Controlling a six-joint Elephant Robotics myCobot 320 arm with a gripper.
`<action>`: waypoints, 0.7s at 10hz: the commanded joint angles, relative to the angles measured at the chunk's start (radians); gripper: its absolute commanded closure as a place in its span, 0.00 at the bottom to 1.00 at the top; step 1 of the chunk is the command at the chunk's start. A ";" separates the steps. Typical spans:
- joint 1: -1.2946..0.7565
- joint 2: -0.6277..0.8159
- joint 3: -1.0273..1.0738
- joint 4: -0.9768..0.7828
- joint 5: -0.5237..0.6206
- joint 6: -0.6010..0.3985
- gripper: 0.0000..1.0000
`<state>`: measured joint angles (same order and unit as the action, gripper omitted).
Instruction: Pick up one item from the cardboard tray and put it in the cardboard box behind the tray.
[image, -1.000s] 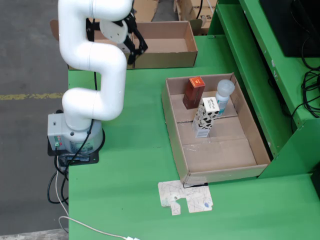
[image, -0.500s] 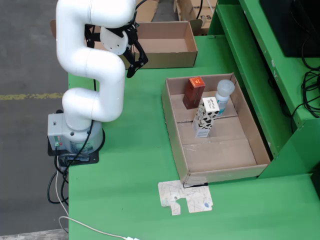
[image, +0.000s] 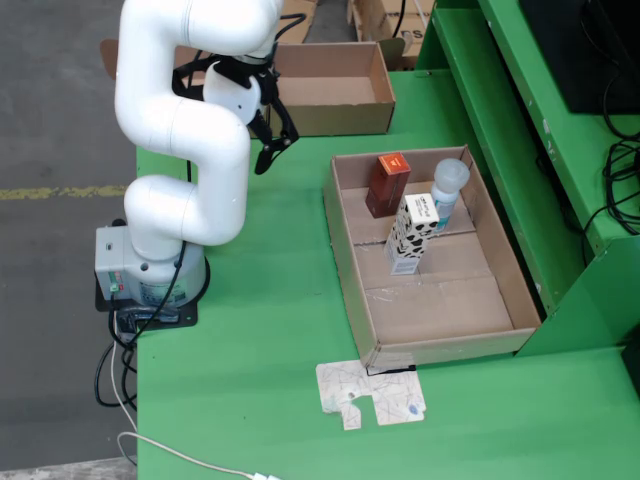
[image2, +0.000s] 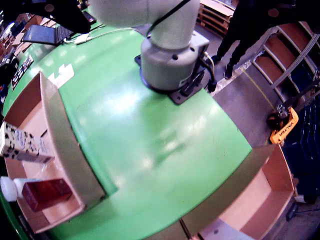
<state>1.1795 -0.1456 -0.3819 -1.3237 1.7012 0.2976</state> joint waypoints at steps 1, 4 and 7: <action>-0.442 -0.079 0.141 -0.021 -0.034 -0.239 0.00; -0.592 -0.160 0.260 -0.060 -0.038 -0.350 0.00; -0.685 -0.223 0.382 -0.116 -0.038 -0.393 0.00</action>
<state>0.8512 -0.3128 -0.1717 -1.3835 1.6689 -0.0276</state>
